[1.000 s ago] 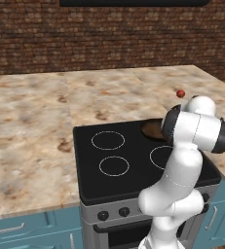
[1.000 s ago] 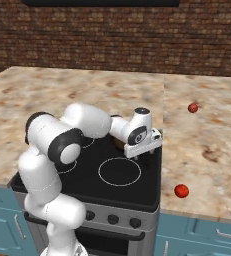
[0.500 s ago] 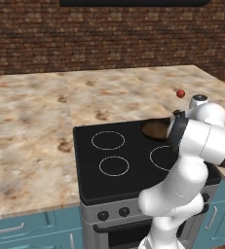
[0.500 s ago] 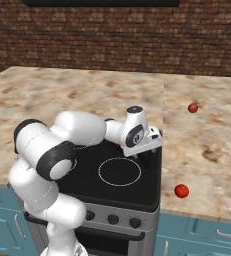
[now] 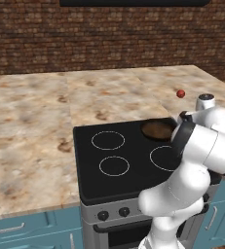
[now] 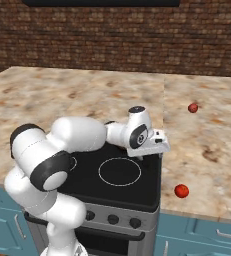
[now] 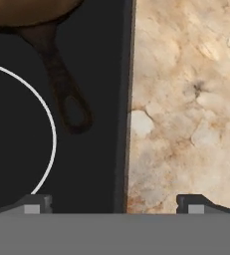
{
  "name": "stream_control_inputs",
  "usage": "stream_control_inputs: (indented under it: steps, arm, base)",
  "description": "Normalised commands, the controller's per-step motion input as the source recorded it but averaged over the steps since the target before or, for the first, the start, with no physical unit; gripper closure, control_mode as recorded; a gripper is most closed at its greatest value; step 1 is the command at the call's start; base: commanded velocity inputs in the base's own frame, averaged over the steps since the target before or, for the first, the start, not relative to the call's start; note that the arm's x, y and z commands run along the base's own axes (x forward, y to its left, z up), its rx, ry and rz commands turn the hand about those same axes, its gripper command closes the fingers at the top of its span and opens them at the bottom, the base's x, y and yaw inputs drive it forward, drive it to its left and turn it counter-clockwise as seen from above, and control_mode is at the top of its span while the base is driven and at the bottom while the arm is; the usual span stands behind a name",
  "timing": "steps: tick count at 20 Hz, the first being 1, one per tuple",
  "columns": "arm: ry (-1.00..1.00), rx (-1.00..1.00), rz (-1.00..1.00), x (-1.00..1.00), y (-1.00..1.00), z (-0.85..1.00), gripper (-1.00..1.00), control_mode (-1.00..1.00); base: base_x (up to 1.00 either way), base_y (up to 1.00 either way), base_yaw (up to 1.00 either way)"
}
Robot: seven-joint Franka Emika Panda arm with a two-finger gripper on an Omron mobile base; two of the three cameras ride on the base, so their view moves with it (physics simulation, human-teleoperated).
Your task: Place the pan on the rear right burner on the stove. Then place the tomato and the onion in the pan and turn on the rear right burner.
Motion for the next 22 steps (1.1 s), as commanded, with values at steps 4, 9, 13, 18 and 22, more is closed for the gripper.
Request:
stream_control_inputs:
  steps: [4, 9, 13, 18, 22]
  arm:
    - [0.00, 0.09, -0.20, -0.34, -0.42, 0.07, -1.00, -1.00]
    - [0.00, 0.16, -0.17, -0.40, -0.47, 0.00, -1.00, -1.00]
    - [0.00, 0.11, -0.16, -0.35, -0.34, 0.00, -1.00, -1.00]
    - [0.00, 0.02, -0.15, -0.26, -0.32, 0.00, -1.00, -1.00]
    - [0.00, 0.03, -0.15, -0.29, -0.24, 0.00, -1.00, -1.00]
  base:
    - [0.00, 0.00, 0.00]
    - [0.00, 0.00, 0.00]
    - [0.00, 0.00, 0.00]
    - [0.00, 0.00, 0.00]
    - [0.00, 0.00, 0.00]
